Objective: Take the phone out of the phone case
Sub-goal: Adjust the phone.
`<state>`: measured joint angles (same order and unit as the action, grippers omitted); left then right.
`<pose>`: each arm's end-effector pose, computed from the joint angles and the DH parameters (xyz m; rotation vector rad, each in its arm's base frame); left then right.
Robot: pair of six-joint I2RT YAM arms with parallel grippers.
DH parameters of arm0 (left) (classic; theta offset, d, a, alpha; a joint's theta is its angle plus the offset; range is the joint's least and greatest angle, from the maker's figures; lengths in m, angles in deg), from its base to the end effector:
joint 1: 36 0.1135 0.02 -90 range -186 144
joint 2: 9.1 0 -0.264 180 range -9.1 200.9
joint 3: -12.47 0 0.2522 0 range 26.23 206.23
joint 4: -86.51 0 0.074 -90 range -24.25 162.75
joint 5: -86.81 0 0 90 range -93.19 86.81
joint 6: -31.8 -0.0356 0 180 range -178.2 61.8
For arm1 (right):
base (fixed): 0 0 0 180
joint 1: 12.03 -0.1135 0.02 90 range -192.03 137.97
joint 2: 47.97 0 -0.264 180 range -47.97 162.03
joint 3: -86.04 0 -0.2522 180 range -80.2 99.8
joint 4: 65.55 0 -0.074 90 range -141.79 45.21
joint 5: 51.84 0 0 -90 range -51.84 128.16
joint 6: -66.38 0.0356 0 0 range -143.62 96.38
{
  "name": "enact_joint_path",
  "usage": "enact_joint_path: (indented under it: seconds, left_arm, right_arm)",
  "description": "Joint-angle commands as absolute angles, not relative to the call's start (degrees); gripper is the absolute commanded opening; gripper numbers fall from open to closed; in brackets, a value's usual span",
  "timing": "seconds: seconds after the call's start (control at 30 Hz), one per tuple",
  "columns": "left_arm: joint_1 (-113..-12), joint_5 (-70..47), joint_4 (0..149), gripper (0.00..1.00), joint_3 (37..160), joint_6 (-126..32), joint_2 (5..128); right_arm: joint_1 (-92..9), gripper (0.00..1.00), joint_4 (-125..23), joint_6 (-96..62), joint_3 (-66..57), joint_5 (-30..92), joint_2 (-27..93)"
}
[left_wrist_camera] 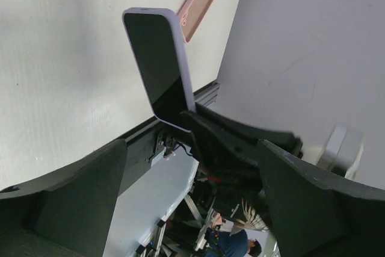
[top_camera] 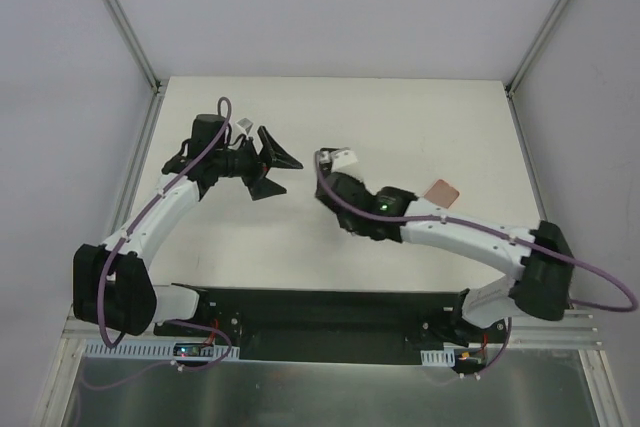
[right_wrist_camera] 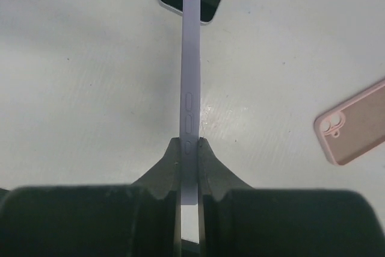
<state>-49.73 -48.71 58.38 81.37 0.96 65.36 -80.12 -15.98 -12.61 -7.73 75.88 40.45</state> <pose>0.2685 -0.0918 0.2885 -0.4188 2.3606 -1.5331 0.1426 0.2962 0.2875 -0.8324 2.0827 -0.0950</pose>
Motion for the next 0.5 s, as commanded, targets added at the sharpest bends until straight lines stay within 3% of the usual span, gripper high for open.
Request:
enact_joint_path:
  seconds: [0.0, 0.13, 0.23, 0.47]
  left_arm:
    - [-46.82, -52.05, 58.51, 0.87, 82.66, -2.83, 62.1]
    - [-46.37, -53.98, 62.45, 0.95, 79.86, -4.94, 59.9]
    - [-46.72, -58.9, 75.17, 0.98, 74.32, 0.22, 57.18]
    - [-47.33, -62.61, 110.41, 0.98, 60.7, 20.0, 55.76]
  right_arm:
    - [-70.25, 0.01, -30.94, -0.8, -16.81, 55.42, 25.35]
    - [-58.63, 0.01, -44.03, 8.25, -28.68, 34.63, 14.46]
    - [-50.72, 0.01, -55.1, 15.72, -35.36, 24.94, 10.75]
    - [-46.04, 0.01, -84.17, 30.49, -41.52, 17.51, 13.02]
